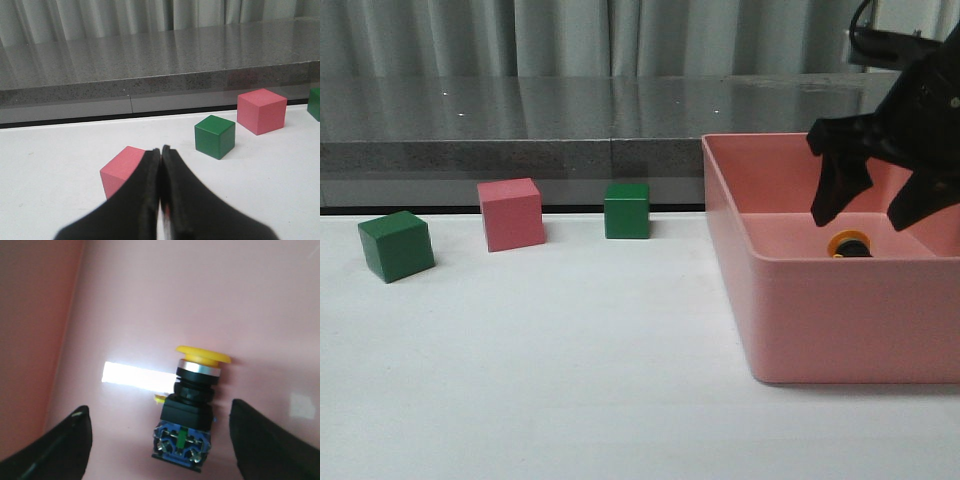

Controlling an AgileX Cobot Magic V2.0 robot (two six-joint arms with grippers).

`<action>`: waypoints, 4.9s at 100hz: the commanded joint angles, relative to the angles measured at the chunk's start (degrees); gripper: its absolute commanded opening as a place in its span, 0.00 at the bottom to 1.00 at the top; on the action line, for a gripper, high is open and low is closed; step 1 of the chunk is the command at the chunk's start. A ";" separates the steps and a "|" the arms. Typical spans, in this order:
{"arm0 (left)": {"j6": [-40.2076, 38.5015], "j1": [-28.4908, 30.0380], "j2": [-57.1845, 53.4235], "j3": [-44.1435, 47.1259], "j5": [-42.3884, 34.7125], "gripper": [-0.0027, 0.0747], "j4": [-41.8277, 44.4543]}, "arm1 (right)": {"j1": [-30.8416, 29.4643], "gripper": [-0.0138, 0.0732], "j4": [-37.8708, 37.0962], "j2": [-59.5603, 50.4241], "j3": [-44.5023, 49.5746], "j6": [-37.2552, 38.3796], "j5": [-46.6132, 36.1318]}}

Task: Place and stand button with both arms

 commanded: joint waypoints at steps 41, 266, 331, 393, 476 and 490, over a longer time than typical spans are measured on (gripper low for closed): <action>-0.41 0.05 -1.78 2.63 -4.39 0.01 -0.45 | 0.02 0.78 -0.55 5.31 -1.76 -0.60 -3.33; -0.41 0.05 -1.78 2.63 -4.39 0.01 -0.45 | 31.05 0.78 -0.13 25.62 -42.99 -58.63 24.13; -0.41 0.05 -1.78 2.63 -4.39 0.01 -0.45 | 29.38 0.27 -4.94 1.90 -46.49 -25.25 35.28; -0.41 0.05 -1.78 2.63 -4.39 0.01 -0.45 | 10.75 0.03 -21.60 -31.40 -18.16 5.63 18.01; -0.41 0.05 -1.78 2.63 -5.62 0.01 -0.74 | -3.49 0.03 -21.67 -76.56 32.03 8.87 -8.20; -0.50 0.05 -1.78 2.53 -11.20 0.01 -13.15 | -3.49 0.03 -21.78 -77.37 32.58 8.87 -7.73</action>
